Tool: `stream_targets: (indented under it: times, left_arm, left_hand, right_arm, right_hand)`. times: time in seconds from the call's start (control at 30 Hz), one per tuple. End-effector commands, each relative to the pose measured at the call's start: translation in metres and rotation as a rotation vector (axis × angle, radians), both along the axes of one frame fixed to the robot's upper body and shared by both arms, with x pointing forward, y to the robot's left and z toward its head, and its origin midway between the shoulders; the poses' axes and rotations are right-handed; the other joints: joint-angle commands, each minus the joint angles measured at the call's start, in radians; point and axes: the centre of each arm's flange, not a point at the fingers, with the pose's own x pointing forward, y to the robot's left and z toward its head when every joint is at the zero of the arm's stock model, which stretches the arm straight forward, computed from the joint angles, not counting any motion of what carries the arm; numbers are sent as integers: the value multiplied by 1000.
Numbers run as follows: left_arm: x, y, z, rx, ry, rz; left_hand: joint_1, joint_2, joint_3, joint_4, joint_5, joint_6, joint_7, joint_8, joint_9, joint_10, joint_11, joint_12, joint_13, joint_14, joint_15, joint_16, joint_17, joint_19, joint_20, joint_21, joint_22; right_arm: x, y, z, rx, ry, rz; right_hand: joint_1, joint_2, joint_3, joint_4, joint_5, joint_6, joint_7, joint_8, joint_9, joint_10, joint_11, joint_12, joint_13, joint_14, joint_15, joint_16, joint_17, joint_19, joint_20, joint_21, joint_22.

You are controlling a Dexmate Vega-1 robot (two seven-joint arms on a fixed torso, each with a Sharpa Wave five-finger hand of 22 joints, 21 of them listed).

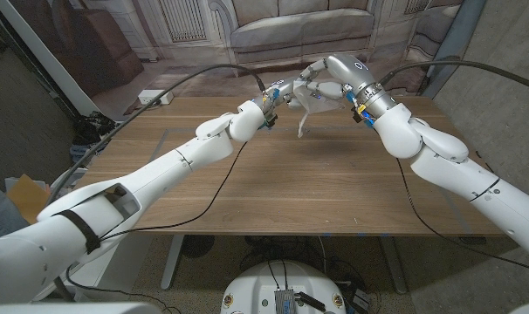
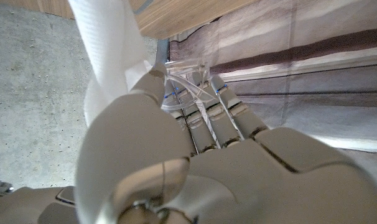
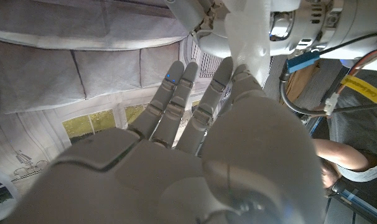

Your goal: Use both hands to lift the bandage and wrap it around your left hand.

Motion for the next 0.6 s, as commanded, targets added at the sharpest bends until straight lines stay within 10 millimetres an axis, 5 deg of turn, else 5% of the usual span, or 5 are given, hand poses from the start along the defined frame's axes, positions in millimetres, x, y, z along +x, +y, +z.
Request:
stream_targets:
  times: [0.03,0.6]
  left_arm:
    - [-14,2,-4,3,-30,-27]
    - [-18,13,-14,-17,-16,-24]
  left_hand:
    - [8,0,9,1,2,7,-3,5,4,5,-5,1,4,4,-115,0,-1,6,-89,3,2]
    - [6,-1,13,2,3,11,-2,4,3,10,-9,-2,3,4,-114,-4,0,2,-87,1,1]
  right_arm:
    - [11,-10,28,11,13,-36]
    - [15,-41,38,90,21,-123]
  right_hand:
    - [-9,0,-4,2,4,10,1,2,1,7,-2,-4,-1,-6,-127,-3,2,-3,-148,-5,5]
    - [-1,0,-5,-2,7,13,2,1,-2,11,0,3,4,14,-131,1,-3,3,-147,-22,5]
